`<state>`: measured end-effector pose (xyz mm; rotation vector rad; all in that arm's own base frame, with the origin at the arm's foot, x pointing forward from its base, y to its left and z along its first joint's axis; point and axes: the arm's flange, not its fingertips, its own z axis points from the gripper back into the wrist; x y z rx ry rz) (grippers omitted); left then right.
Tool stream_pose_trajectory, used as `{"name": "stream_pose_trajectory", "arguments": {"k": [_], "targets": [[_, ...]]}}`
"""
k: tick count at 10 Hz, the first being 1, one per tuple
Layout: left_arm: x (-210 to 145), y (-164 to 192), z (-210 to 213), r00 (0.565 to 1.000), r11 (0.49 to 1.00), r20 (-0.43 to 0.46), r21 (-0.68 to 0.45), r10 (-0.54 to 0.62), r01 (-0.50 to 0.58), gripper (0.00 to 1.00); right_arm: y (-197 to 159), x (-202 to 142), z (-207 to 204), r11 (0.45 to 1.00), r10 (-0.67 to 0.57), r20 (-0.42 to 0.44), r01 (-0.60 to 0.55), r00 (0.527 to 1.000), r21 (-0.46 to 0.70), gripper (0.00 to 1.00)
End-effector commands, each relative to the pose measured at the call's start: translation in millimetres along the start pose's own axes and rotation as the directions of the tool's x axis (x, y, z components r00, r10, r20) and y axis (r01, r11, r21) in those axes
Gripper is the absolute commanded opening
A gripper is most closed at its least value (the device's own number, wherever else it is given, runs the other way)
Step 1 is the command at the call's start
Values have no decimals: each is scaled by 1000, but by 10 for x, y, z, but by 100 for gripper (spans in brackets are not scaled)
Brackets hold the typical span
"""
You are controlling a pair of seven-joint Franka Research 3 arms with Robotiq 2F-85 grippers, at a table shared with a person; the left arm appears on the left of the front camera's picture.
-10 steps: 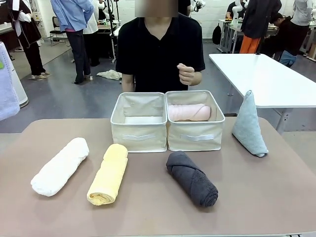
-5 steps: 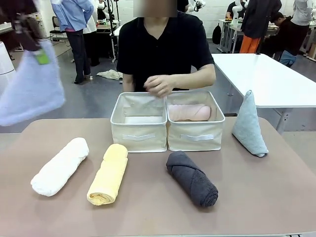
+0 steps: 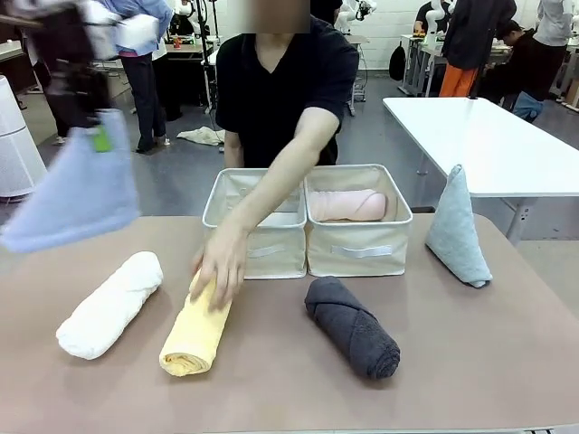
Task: Sort the towels based on their folding style.
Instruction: Pick up one triangle-folded towel and place it in the left Fabric basket.
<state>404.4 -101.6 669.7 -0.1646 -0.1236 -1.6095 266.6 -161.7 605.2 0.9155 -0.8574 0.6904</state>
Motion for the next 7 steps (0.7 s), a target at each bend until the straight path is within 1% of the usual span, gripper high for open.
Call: {"name": "stream_pose_trajectory", "arguments": {"k": [1,3,7], "targets": [[-826,-598,314,994,999,108,-11,-35,36,16,-3,-1,10,1000,4,0,-4,1000,14,100],[-951,-621,282,990,1000,143,-6,-2,3,16,-3,-1,10,1000,4,0,-4,1000,14,100],[-985,-690,298,989,999,146,35,21,-26,16,-3,-1,10,1000,4,0,-4,1000,14,100]]}}
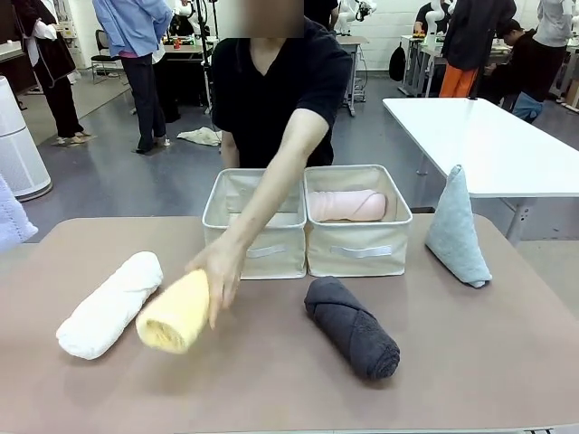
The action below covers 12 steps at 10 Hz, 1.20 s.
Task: Sort the towels based on their folding style.
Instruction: Pick up one triangle-folded towel and place it in the left Fabric basket.
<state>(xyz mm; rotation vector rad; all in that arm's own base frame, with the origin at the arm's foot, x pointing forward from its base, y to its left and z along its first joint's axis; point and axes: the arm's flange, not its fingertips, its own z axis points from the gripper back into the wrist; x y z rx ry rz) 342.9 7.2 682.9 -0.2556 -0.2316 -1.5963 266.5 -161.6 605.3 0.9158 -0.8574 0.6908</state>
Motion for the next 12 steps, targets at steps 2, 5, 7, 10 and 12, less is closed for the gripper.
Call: {"name": "stream_pose_trajectory", "arguments": {"k": [2,5,7,10,12], "targets": [[84,30,-28,999,997,13,55,45,-46,16,-4,-1,10,1000,3,0,-3,1000,14,100],[735,493,-84,995,980,-92,197,21,-3,16,-4,-1,10,1000,3,0,-3,1000,14,100],[1414,1035,-190,981,978,-193,204,5,35,16,-4,-1,10,1000,3,0,-3,1000,14,100],[2327,1576,-488,957,981,-287,173,-37,90,16,-4,-1,10,1000,3,0,-3,1000,14,100],[2739,1772,-599,949,984,-306,133,-69,115,16,-4,-1,10,1000,3,0,-3,1000,14,100]]}}
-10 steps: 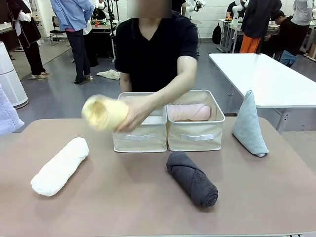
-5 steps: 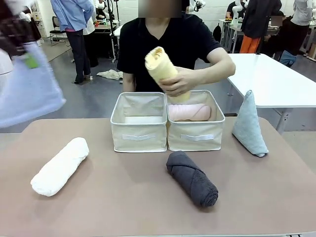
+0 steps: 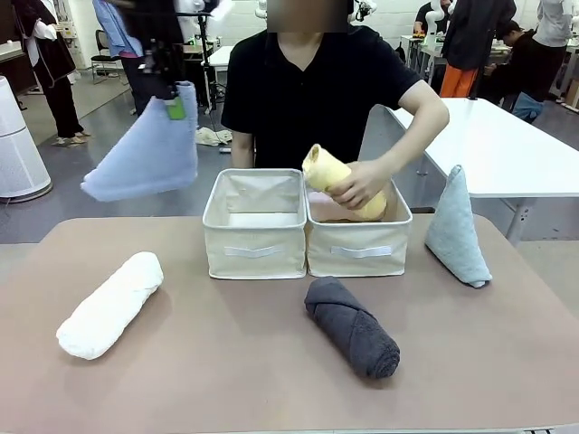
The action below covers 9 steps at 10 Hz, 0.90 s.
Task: Sort the towels based on their folding style.
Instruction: Pick up one triangle-folded towel and place it in the left Fabric basket.
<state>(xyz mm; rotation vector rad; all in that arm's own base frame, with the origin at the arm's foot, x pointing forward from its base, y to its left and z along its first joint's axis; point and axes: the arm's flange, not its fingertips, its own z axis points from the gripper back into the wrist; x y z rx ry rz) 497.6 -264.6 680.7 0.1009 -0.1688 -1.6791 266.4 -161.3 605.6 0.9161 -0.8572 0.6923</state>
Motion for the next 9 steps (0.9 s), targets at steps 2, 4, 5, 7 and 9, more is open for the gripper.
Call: {"name": "stream_pose_trajectory", "arguments": {"k": [2,4,5,7,9], "targets": [[483,215,160,999,998,26,-56,-40,41,16,-8,-4,11,1000,2,0,-2,1000,13,100],[756,168,8,989,993,125,-81,-74,84,16,-8,-4,11,1000,2,0,-2,1000,13,100],[770,139,-40,982,995,177,-54,-69,80,16,-8,-4,11,1000,2,0,-2,1000,13,100],[773,89,-85,988,992,121,-69,-94,103,16,-8,-4,11,1000,2,0,-2,1000,13,100],[773,89,-85,988,992,121,-69,-94,103,16,-8,-4,11,1000,2,0,-2,1000,13,100]]}}
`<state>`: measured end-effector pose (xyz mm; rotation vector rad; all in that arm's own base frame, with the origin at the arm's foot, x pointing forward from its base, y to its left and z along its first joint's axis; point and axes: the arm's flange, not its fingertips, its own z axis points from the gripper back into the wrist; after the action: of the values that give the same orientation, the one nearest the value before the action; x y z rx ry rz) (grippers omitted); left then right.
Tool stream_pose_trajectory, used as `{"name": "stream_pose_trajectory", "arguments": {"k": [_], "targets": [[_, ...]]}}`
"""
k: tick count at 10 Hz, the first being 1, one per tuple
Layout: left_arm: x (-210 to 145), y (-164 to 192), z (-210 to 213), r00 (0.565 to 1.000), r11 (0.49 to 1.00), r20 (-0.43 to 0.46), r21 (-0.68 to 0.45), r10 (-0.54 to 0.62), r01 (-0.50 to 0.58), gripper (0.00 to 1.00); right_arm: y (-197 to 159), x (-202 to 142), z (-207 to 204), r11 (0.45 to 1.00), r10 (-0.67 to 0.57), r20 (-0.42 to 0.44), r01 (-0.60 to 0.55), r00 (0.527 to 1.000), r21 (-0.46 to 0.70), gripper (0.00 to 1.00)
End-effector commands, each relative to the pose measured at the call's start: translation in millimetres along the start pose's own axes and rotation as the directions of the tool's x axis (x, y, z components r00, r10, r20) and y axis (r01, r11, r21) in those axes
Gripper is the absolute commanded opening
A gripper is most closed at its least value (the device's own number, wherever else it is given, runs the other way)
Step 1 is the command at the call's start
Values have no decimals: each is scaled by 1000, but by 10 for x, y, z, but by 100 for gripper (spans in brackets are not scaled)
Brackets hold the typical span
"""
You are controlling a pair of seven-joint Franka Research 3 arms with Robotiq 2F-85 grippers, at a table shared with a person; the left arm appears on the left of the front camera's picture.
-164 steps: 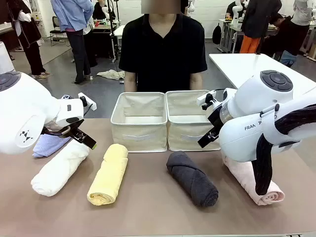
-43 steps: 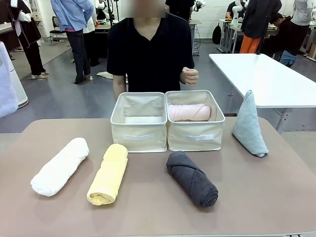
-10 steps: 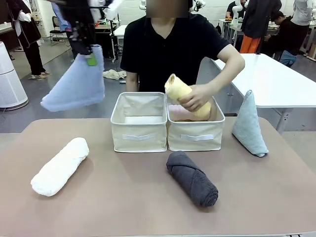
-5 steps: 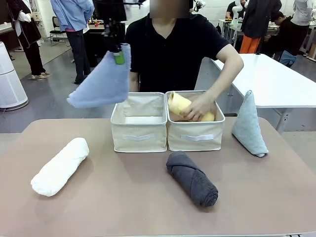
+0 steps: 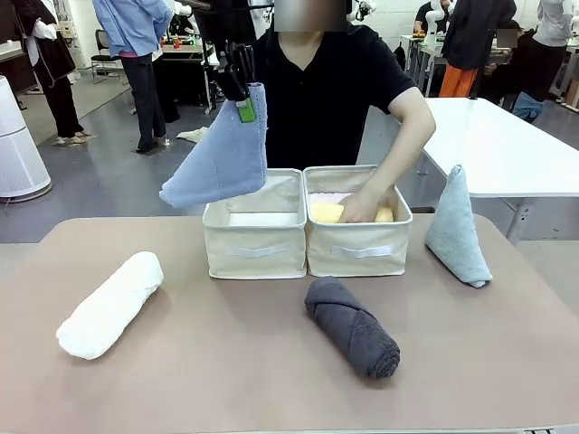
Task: Sort the towels based on their folding style.
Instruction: Pick up one triangle-folded towel and place it in the left Fabric basket.
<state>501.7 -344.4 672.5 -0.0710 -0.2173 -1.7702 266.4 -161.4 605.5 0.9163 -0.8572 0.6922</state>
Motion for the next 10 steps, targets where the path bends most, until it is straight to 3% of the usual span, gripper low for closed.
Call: {"name": "stream_pose_trajectory", "arguments": {"k": [1,2,3,5,10], "targets": [[-3,-27,43,999,1000,-30,-7,-18,18,16,-8,-3,11,1000,3,0,-3,1000,13,100],[0,0,0,1000,1000,0,0,0,0,16,-8,-3,11,1000,3,0,-3,1000,13,100],[85,61,-52,996,995,-70,89,-46,52,16,-8,-3,11,1000,3,0,-3,1000,13,100],[259,225,-179,994,989,-74,119,-82,91,16,-8,-3,11,1000,3,0,-3,1000,13,100],[371,501,-619,984,977,-1,122,-177,175,16,-8,-3,11,1000,3,0,-3,1000,13,100]]}}
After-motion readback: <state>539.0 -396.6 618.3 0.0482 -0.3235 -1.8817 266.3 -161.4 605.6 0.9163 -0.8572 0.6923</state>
